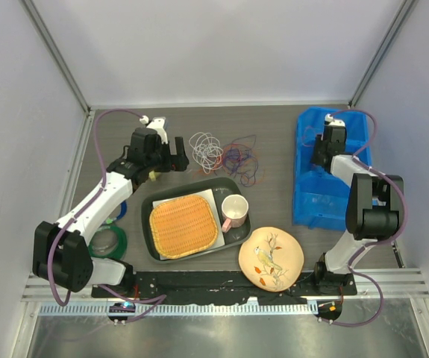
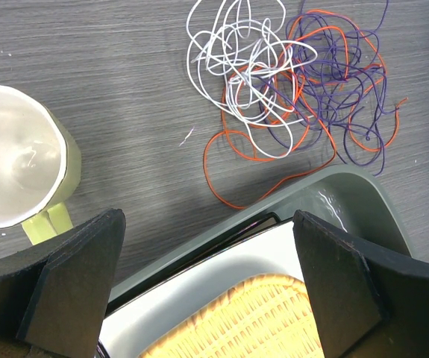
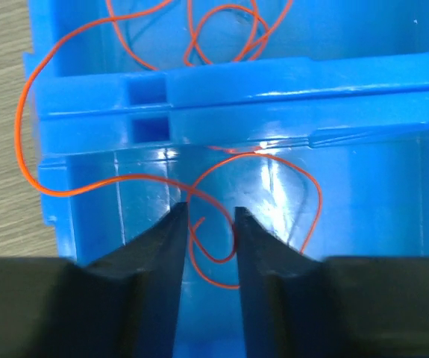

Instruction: Untangle the cables

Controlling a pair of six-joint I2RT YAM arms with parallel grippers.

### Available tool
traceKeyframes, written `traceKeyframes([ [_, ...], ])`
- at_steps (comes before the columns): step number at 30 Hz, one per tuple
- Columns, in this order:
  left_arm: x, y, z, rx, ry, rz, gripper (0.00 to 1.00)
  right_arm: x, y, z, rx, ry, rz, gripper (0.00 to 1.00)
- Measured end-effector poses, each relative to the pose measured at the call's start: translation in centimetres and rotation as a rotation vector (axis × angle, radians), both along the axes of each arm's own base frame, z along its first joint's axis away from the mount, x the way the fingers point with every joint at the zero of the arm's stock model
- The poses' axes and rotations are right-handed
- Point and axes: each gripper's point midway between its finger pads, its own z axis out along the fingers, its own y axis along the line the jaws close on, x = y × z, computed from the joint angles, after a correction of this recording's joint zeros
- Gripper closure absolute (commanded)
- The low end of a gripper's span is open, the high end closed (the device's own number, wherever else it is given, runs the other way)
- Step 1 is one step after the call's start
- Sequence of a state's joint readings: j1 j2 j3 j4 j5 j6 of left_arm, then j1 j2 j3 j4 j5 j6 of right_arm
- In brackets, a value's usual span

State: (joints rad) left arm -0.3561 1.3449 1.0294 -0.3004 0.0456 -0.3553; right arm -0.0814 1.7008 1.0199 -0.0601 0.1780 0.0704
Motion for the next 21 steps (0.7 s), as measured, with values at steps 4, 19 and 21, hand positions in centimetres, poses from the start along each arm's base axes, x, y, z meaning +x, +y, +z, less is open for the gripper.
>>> traceKeyframes([
  [4,0.0,0.0,0.0,0.0,-0.001,0.0,0.0,0.4,0.7,-0.3,0.021,-0.038,0.046,0.99],
  [19,0.0,0.0,0.0,-0.003,-0.003,0.002,0.0,0.2,3.5,17.2,0.076,-0.487,0.162,0.99],
  [21,-0.1,0.0,0.2,-0.005,-0.007,0.003,0.0,1.1,3.5,19.3,0.08,-0.534,0.161,0.99],
])
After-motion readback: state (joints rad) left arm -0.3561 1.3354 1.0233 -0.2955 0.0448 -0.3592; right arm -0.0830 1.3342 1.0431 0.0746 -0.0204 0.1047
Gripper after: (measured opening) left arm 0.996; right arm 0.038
